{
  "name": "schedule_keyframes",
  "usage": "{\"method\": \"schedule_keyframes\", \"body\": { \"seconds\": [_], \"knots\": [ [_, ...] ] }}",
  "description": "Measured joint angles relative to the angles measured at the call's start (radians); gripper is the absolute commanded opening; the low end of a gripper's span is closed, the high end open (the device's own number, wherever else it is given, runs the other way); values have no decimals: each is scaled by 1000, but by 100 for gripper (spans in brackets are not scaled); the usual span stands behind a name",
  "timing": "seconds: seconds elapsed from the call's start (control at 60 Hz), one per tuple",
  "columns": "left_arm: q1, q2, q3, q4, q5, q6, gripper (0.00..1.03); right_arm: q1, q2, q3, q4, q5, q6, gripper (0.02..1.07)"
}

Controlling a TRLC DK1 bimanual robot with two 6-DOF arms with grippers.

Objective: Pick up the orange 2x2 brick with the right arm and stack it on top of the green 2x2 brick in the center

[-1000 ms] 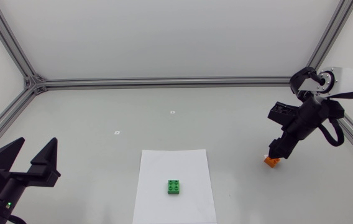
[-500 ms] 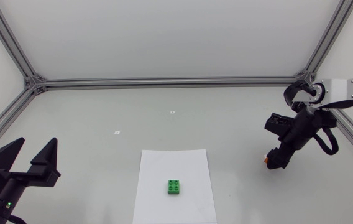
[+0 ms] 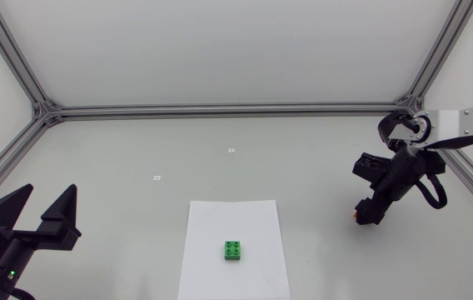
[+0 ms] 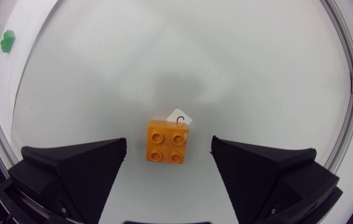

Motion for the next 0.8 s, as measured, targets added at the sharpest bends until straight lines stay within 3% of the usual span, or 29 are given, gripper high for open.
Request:
{"method": "schedule_keyframes", "body": {
  "seconds": [0.35, 0.8],
  "knots": [
    [0, 0, 0, 0, 0, 0, 99, -1, 8, -19, 10, 0, 3, 70],
    [0, 0, 0, 0, 0, 0, 99, -1, 8, -19, 24, 0, 7, 61]
  ]
}}
